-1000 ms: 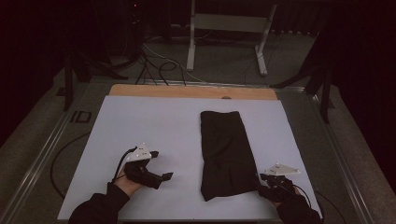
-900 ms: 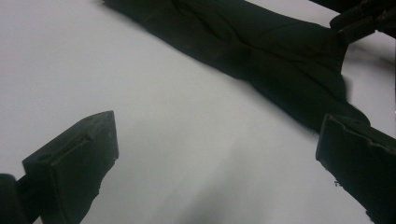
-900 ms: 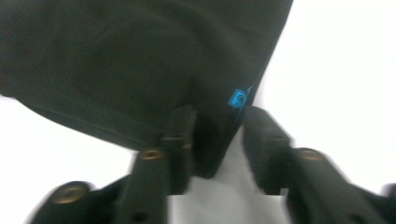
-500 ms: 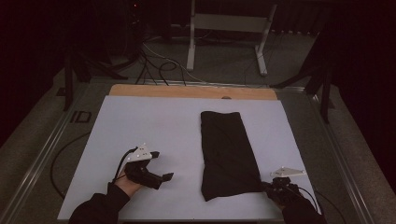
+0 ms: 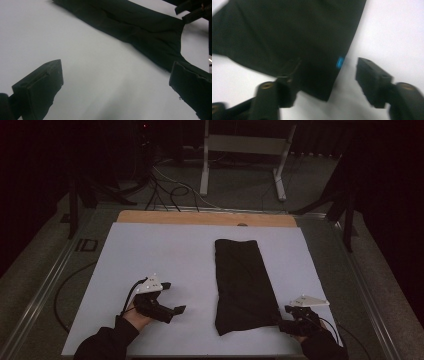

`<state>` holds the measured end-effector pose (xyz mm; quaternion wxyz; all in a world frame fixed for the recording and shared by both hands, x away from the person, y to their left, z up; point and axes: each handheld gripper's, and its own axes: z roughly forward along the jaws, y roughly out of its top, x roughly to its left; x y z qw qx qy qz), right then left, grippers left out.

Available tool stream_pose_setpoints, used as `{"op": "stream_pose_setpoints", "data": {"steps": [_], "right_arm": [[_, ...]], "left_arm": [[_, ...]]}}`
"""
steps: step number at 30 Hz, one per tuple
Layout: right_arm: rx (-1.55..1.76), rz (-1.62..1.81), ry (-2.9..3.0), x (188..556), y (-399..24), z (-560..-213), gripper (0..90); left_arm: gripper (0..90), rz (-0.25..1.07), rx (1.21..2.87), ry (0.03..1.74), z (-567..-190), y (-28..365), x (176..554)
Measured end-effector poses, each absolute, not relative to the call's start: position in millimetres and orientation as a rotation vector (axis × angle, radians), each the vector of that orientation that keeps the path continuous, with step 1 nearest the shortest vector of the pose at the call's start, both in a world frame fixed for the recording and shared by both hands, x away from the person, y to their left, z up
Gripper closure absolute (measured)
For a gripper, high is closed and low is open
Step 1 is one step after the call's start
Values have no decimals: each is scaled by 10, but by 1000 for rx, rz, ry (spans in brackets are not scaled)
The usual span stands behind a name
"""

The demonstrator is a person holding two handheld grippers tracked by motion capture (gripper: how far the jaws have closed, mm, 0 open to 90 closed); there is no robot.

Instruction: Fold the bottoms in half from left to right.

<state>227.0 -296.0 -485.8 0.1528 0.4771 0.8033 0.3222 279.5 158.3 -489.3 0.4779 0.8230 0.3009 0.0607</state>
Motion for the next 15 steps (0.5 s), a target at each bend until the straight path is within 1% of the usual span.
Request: {"op": "stream_pose_setpoints", "data": {"steps": [2,5,15], "right_arm": [[1366,987,2289,2285,-2977,-4823,206],[1366,1052,2266,2296,-2993,-4787,126],[1295,1105,2251,2346,-2972,-4761,104]], "left_arm": [[0,146,2010,736,-4892,1583,2796],[0,146,2011,735,-4894,1582,2798],[0,134,2018,726,-4860,1554,2796]]}}
